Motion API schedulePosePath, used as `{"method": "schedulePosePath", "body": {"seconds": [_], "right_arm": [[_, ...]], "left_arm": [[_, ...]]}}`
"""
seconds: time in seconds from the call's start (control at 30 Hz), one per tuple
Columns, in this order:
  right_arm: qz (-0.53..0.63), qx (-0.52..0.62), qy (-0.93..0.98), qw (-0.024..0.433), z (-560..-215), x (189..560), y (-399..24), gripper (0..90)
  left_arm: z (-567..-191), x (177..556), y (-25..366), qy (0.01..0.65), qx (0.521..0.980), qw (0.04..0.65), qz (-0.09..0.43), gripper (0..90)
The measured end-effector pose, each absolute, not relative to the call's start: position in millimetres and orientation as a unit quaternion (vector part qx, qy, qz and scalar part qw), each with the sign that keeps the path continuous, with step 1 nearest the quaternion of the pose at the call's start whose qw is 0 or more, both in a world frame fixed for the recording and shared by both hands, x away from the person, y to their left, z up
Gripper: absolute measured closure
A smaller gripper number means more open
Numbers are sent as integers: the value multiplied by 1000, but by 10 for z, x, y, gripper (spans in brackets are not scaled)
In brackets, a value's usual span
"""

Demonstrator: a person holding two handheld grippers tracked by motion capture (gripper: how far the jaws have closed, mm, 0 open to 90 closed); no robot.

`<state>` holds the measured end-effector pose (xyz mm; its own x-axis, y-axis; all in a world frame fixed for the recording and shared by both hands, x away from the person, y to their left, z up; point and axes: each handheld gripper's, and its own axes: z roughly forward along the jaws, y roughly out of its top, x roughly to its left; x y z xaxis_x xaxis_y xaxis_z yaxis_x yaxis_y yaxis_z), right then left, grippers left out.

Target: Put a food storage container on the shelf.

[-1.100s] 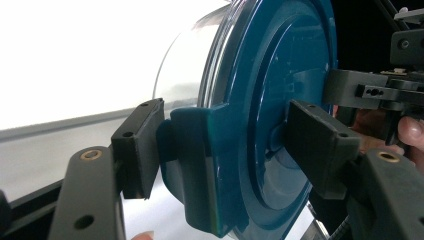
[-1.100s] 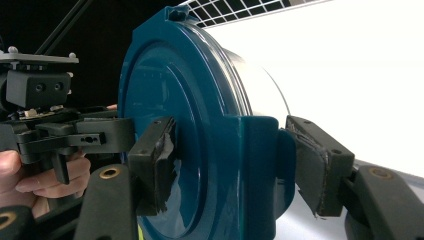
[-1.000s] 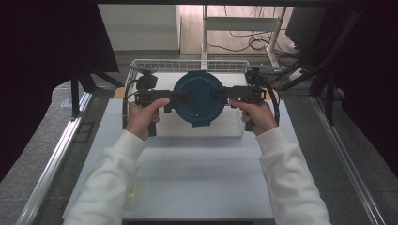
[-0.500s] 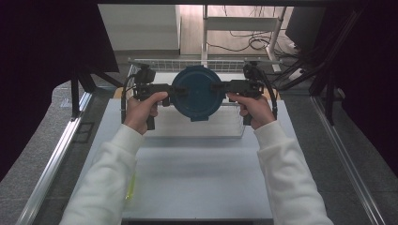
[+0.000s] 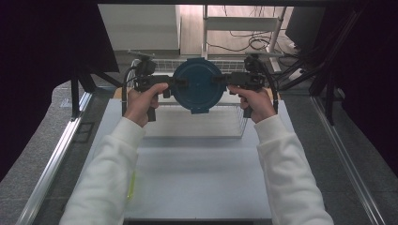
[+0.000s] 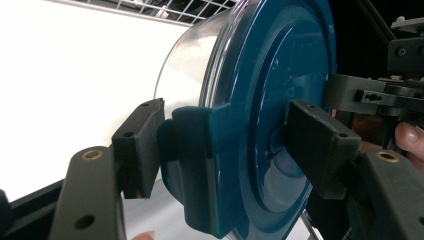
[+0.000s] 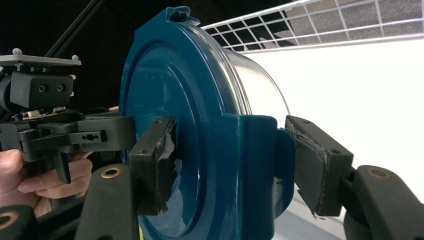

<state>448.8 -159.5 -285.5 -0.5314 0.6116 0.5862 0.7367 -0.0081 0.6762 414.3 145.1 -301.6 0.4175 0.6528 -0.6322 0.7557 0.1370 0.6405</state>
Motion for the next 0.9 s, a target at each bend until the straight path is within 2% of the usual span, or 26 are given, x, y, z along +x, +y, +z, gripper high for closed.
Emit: {"method": "schedulePosePath", "body": {"seconds": [0.63,0.9], "right_arm": [[-521,-495,-692,66,-2800,4810,-1548,393],[-517,-507,-685,79,-2875,4918,-1546,392]], "left_arm": [[-2966,4472,1502,539,651,532,-46,339],[-3022,4606,1506,548,649,525,-54,339]]}}
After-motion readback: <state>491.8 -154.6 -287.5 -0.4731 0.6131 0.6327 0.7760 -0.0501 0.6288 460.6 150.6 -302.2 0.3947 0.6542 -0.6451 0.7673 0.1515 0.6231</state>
